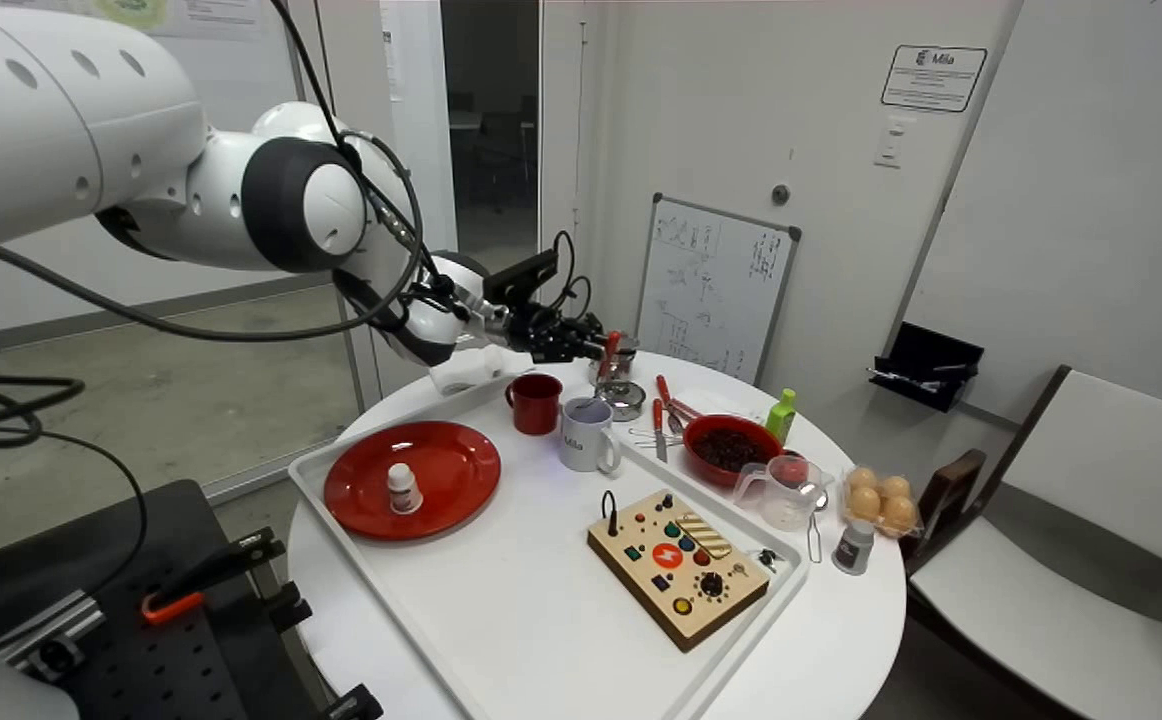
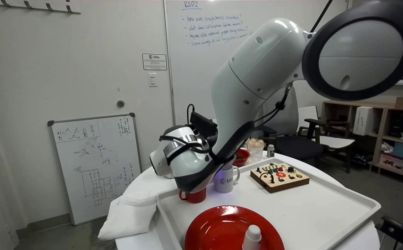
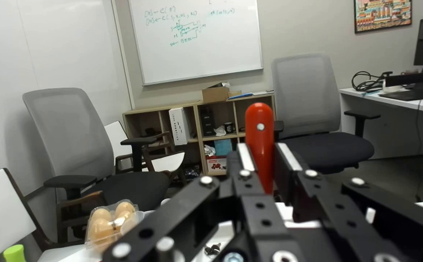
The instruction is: Place the spoon inside the white mug
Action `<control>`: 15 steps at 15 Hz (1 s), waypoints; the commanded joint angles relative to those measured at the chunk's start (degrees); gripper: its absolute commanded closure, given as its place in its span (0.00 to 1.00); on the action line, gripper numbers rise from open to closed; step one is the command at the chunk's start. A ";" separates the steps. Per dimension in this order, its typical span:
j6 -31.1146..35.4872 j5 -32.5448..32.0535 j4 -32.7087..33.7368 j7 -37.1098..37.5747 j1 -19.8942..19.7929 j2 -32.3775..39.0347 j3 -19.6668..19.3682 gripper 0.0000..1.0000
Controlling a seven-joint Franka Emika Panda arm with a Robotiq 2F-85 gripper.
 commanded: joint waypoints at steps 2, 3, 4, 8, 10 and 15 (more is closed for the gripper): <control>-0.09 -1.80 -0.65 -2.72 0.24 -0.04 0.13 0.87; -0.19 -1.79 -0.67 -2.61 0.24 -0.04 0.12 0.87; -0.31 -1.74 -0.58 -2.28 0.23 -0.04 0.11 0.87; -0.58 -1.75 -0.14 -1.19 0.27 -0.04 0.04 0.87; -0.76 -1.98 -0.13 -1.29 0.42 -0.07 -0.02 0.87; -0.66 -1.88 0.54 0.38 0.56 -0.19 0.22 0.87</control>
